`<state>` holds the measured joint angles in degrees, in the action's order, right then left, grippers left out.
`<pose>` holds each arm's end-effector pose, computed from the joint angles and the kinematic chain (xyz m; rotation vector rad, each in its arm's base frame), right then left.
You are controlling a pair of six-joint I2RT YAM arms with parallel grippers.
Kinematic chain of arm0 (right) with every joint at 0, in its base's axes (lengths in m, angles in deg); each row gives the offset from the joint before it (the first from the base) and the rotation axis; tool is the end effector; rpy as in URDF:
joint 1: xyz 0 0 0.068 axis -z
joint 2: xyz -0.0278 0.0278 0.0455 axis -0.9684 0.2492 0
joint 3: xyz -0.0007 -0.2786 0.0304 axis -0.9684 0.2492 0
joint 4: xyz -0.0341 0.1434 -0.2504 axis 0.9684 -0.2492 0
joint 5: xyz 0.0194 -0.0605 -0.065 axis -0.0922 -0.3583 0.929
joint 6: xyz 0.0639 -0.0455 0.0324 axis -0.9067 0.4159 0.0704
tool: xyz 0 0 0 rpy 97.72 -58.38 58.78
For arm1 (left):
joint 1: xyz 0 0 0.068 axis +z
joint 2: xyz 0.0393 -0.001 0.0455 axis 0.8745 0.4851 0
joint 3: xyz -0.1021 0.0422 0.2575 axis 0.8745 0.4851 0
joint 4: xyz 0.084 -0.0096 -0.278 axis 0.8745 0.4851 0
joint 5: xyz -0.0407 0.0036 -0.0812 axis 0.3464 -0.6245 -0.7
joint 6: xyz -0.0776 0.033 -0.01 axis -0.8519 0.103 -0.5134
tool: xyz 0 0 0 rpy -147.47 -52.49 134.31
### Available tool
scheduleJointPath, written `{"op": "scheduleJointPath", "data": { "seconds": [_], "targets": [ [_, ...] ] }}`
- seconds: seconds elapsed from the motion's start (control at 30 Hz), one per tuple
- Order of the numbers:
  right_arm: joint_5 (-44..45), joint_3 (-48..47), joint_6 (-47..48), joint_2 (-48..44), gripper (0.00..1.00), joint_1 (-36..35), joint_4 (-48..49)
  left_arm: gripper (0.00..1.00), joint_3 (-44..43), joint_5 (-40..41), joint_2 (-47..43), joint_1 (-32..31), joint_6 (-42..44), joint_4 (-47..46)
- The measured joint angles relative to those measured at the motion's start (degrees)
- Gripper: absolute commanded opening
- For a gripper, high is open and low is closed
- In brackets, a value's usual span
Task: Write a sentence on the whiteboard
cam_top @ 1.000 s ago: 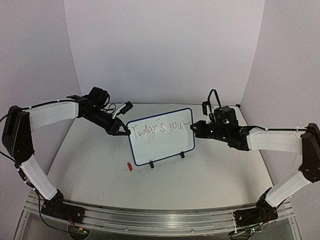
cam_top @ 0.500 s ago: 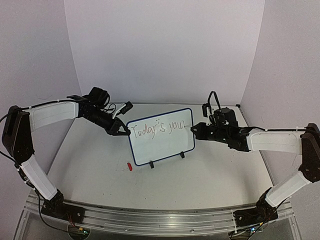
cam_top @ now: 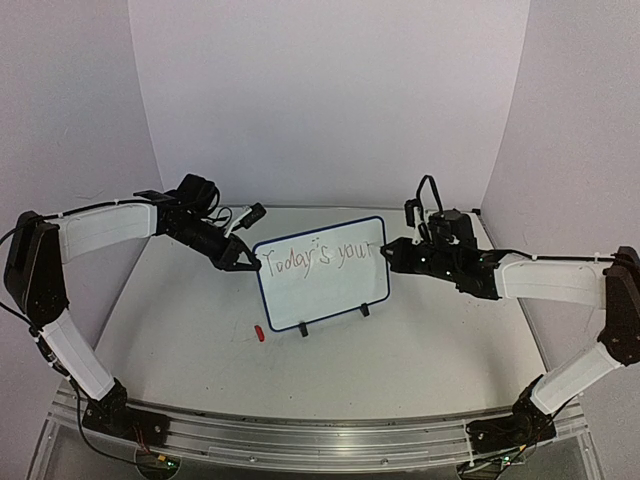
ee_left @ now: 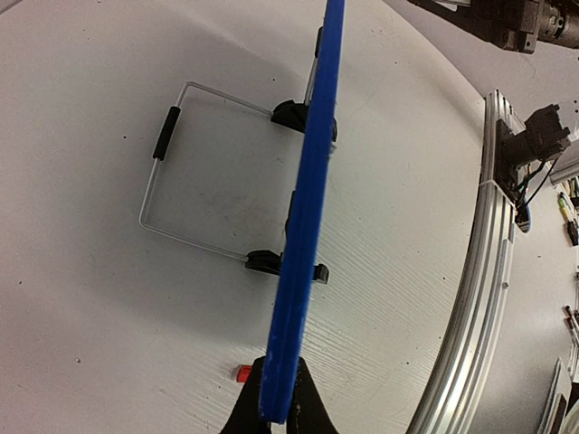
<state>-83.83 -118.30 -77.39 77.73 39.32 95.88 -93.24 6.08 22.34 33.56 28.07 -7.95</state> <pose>0.3124 0.2367 0.2232 -0.2627 2.0161 0.7702 0.3266 -0.2211 0.2304 1.1401 2.2022 -0.9246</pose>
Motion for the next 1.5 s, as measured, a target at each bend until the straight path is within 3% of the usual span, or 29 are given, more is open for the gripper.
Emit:
{"op": "scheduleJointPath", "data": {
  "seconds": [0.53,0.9,1.17,1.5],
  "targets": [
    [1.2,0.1,0.0,-0.9,0.0,0.0,-0.3,0.0,0.0,0.0,0.0,0.0,0.0,0.0],
    [-9.7,2.8,0.5,-16.4,0.0,0.1,-4.2,0.0,0.0,-0.2,0.0,0.0,-0.2,-0.1],
    [-13.2,3.4,0.6,-19.1,0.0,-0.6,-8.8,0.0,0.0,-0.3,0.0,-0.1,-0.2,-0.2],
    [-9.0,3.6,-0.4,-12.9,0.0,-12.2,-7.2,0.0,0.0,-0.3,0.0,-0.3,-0.4,-0.3]
  ]
}}
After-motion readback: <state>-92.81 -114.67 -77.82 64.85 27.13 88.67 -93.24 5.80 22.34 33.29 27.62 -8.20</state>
